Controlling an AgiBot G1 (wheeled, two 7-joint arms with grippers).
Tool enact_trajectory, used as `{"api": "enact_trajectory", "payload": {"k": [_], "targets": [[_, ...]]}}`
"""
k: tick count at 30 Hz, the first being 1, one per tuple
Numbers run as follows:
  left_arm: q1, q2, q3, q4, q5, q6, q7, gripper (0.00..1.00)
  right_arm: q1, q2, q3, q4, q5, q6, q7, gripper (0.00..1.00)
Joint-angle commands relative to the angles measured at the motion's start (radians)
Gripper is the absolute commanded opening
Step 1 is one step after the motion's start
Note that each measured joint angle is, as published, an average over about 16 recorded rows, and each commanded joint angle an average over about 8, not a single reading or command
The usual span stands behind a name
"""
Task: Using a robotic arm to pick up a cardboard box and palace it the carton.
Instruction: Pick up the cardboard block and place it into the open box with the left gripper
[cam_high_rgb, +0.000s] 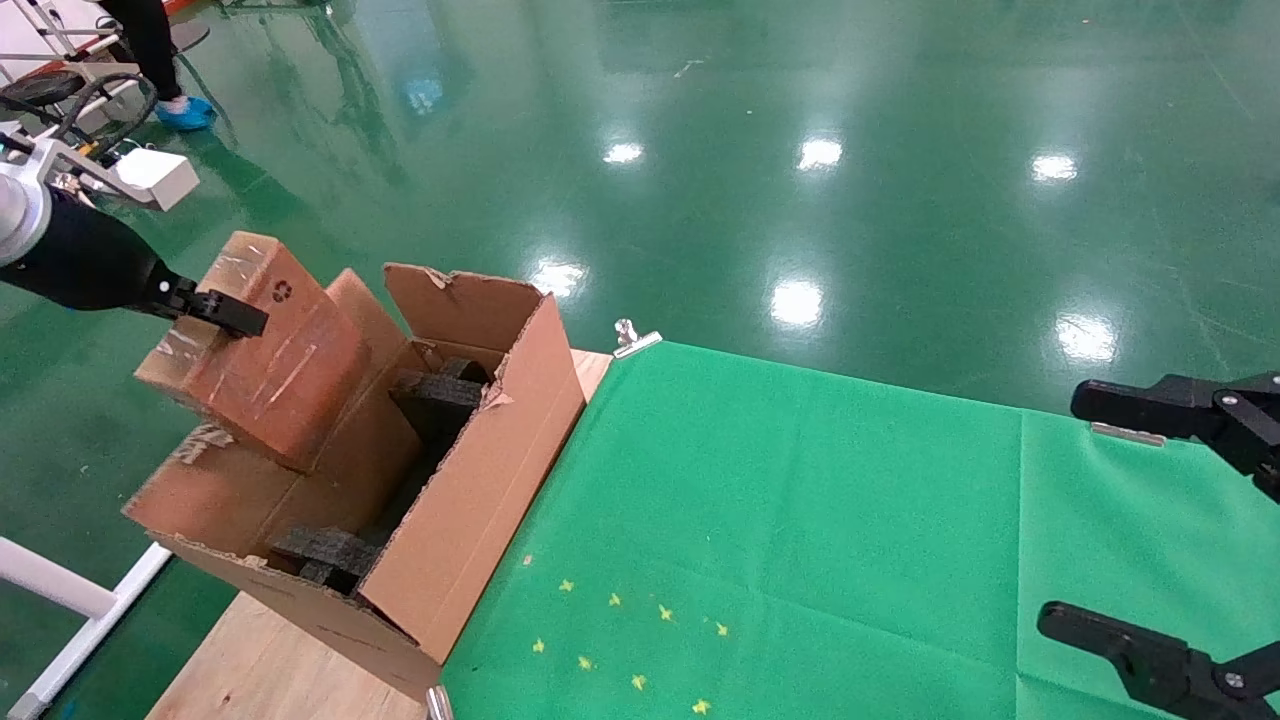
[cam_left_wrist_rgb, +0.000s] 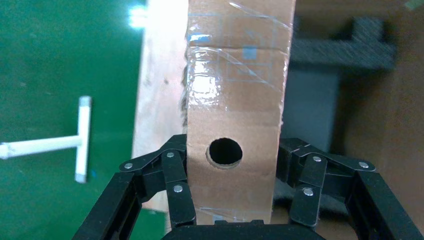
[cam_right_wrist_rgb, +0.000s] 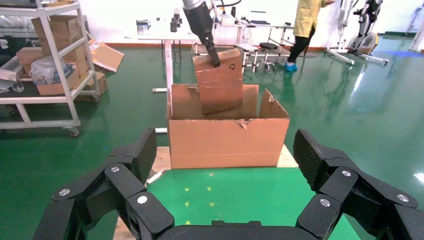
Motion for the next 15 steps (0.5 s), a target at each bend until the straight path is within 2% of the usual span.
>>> {"api": "enact_trajectory", "payload": {"k": [1, 7, 15], "targets": [[0.024, -0.004, -0.005, 0.018, -0.007, -0.046, 0.008, 0.00, 0.000, 0.000, 0.000, 0.000, 0.000, 0.000, 0.000, 1.00], [0.079, -0.001, -0.024, 0.036, -0.034, -0.112, 0.018, 0.00, 0.000, 0.000, 0.000, 0.000, 0.000, 0.000, 0.000, 1.00], [0.080, 0.025, -0.051, 0.034, -0.074, -0.089, 0.030, 0.00, 0.000, 0.000, 0.000, 0.000, 0.000, 0.000, 0.000, 1.00]]}}
